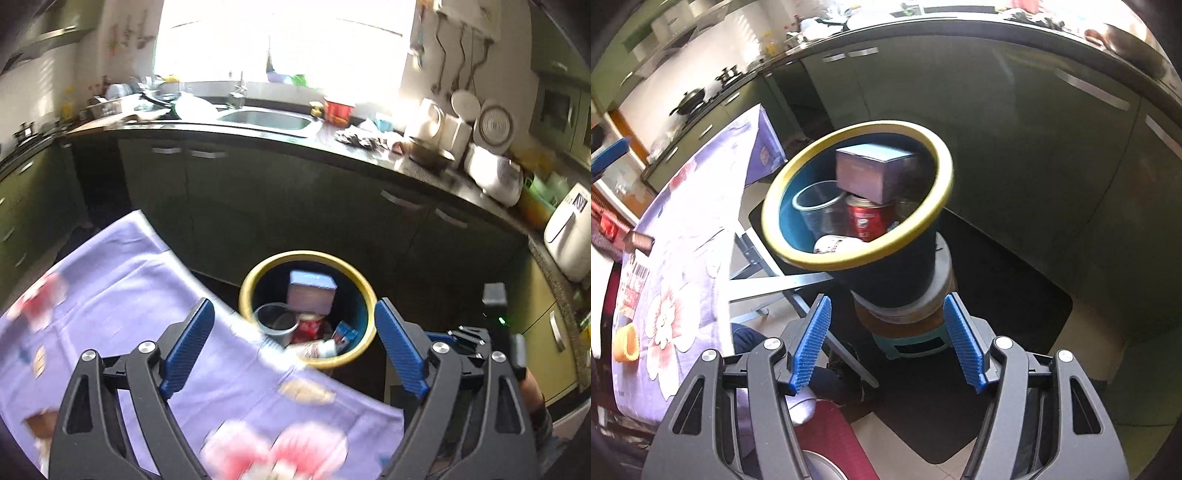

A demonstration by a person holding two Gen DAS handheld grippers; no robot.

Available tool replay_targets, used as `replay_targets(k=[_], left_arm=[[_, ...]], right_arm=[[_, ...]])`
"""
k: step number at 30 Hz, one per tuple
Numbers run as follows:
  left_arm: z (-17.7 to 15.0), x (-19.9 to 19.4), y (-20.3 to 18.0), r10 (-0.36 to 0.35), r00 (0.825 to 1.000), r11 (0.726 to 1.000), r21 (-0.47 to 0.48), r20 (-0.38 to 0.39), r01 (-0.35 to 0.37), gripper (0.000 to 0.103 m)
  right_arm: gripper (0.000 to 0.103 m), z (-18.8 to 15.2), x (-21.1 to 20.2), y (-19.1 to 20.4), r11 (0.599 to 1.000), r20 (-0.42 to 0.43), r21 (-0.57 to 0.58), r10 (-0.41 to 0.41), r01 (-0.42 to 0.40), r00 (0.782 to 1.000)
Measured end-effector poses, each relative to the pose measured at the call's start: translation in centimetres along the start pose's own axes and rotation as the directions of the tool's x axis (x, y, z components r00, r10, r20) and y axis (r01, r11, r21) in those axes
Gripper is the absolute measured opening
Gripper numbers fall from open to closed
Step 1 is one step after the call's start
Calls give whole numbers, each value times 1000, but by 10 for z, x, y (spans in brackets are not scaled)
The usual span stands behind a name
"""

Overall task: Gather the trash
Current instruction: 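Carry the pill bottle over the bin and open the left gripper, then grasp the brown plastic tray with the right gripper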

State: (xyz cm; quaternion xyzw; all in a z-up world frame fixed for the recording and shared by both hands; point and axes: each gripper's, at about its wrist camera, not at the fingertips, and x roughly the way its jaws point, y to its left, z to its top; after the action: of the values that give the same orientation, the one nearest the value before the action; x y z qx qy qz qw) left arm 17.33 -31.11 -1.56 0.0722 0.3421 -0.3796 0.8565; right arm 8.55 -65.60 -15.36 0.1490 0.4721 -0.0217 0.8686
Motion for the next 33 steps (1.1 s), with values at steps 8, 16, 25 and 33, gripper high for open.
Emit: replay_targets(k=[8,16,25,33], left_arm=[[-66,-122,61,219,973,972,-108,78,-210,90],[-141,-206,113,413,907,882,-287,86,-374,91],[-194,-240,152,471,881,815,-402,39,-418,91],[-212,-242,165,464,885,804,-432,27,-408,91]], right_arm=[[66,10,3,70,988,-21,-146,51,-54,998],[66,20,25,202,905,-84,-377,180,-198,980],[66,37,38,350,774,-132,-542,307,-328,943],[66,52,72,427,673,-160,-668,287,-317,945]])
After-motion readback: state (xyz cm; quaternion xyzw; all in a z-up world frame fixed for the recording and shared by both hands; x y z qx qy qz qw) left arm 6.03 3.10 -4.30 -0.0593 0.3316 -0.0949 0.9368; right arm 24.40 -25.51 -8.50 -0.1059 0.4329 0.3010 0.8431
